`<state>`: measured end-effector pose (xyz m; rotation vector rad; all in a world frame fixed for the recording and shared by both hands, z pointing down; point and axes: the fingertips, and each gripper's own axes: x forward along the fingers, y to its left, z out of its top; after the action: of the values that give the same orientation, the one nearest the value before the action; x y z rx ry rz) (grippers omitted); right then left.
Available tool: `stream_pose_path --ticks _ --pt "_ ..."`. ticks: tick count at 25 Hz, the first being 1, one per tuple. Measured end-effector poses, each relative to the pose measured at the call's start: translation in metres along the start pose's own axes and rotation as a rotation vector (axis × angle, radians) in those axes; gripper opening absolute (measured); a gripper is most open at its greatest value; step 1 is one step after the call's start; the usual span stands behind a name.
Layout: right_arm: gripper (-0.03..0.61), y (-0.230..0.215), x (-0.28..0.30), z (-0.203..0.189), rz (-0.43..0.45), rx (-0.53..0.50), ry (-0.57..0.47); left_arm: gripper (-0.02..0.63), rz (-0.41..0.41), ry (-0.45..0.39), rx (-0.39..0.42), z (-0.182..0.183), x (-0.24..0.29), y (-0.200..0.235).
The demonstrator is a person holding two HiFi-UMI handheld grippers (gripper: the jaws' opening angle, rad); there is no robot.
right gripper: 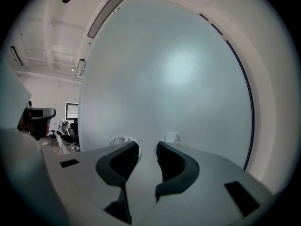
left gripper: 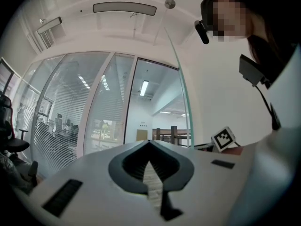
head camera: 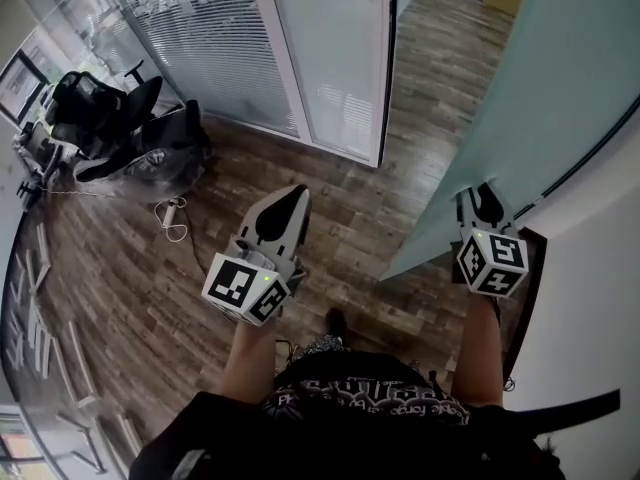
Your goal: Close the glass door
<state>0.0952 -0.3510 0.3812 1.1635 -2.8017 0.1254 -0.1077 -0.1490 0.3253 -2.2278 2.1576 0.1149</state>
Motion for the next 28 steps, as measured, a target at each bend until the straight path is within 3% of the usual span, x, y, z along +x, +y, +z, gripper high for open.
stream_pose_path --ticks 6,13,20,25,28 --pt "0.126 0.008 0.047 0.003 -0.055 0.018 0.003 -0.006 0.007 -0.022 -0.002 0.006 0.016 0.081" --pt "0.129 0.011 0.104 0.012 -0.119 0.050 -0.020 -0.006 0.006 -0.026 -0.016 0.002 0.028 0.143" --pt "0.130 0.009 0.161 0.016 -0.145 0.051 -0.004 -0.006 -0.016 -0.011 -0.056 -0.012 0.062 0.176" --pt "0.132 0.003 0.216 0.026 -0.131 0.045 -0.019 -0.006 -0.017 -0.015 -0.055 -0.019 0.110 0.202" --pt "0.132 -0.002 0.252 0.028 -0.167 0.040 -0.031 -0.006 -0.021 -0.024 -0.039 -0.018 0.147 0.225"
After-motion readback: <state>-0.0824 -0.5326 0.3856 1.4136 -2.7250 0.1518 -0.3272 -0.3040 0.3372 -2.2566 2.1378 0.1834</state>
